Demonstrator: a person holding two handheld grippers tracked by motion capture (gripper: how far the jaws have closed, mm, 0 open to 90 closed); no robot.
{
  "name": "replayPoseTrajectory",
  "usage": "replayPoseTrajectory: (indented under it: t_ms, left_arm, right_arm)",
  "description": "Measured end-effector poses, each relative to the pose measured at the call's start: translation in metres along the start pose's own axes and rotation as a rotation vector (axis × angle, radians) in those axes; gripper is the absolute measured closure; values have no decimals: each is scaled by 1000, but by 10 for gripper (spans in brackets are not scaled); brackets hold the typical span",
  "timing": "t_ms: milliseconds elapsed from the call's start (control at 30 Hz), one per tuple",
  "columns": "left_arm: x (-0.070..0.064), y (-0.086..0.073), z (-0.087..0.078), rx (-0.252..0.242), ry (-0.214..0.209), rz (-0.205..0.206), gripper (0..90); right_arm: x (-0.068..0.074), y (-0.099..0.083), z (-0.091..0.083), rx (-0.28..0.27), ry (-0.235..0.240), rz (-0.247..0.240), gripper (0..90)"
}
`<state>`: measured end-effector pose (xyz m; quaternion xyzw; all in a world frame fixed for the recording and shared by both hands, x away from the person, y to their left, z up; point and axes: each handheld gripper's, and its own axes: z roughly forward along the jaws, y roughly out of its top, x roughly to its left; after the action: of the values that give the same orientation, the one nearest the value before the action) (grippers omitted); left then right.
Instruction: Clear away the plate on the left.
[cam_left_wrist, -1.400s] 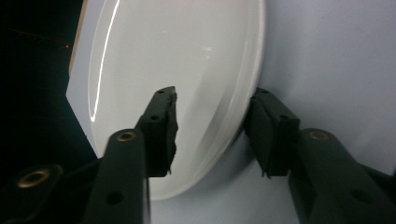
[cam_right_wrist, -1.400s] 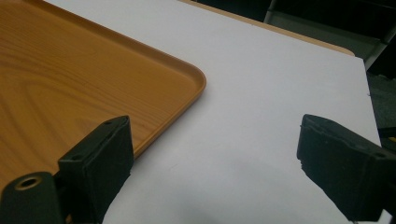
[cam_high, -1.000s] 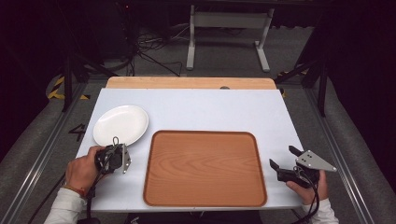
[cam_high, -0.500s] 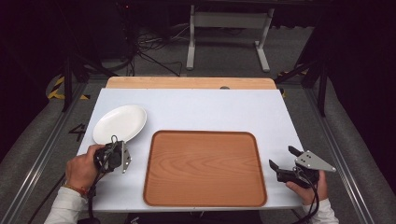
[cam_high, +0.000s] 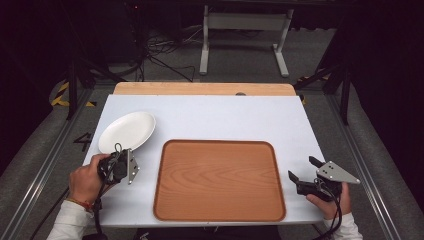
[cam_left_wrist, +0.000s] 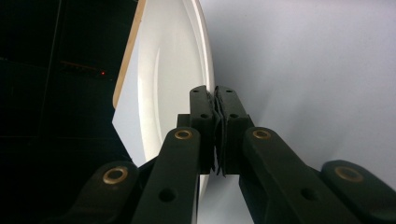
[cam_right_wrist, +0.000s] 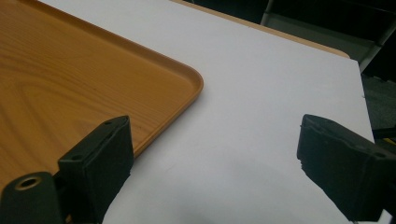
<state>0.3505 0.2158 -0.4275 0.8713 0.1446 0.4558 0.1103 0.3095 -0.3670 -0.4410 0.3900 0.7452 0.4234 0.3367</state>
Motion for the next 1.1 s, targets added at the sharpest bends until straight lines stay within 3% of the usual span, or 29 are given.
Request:
replayPoseTrajectory:
  t_ms: [267, 567, 733, 867, 1100]
  left_arm:
    - [-1, 16, -13, -49, 18, 24, 869]
    - [-8, 46, -27, -122, 28, 98, 867]
    - [-12, 66, -37, -209, -4, 107, 865]
    - [-17, 80, -40, -232, -16, 148, 865]
    - [-24, 93, -43, -283, -52, 157, 860]
  right_arm:
    - [0, 0, 0, 1, -1, 2, 113]
    - [-1, -1, -1, -1, -3, 7, 113]
    - [-1, -1, 0, -2, 8, 8, 113]
    - [-1, -1, 0, -3, 4, 12, 111]
    - [-1, 0, -1, -4, -8, 12, 113]
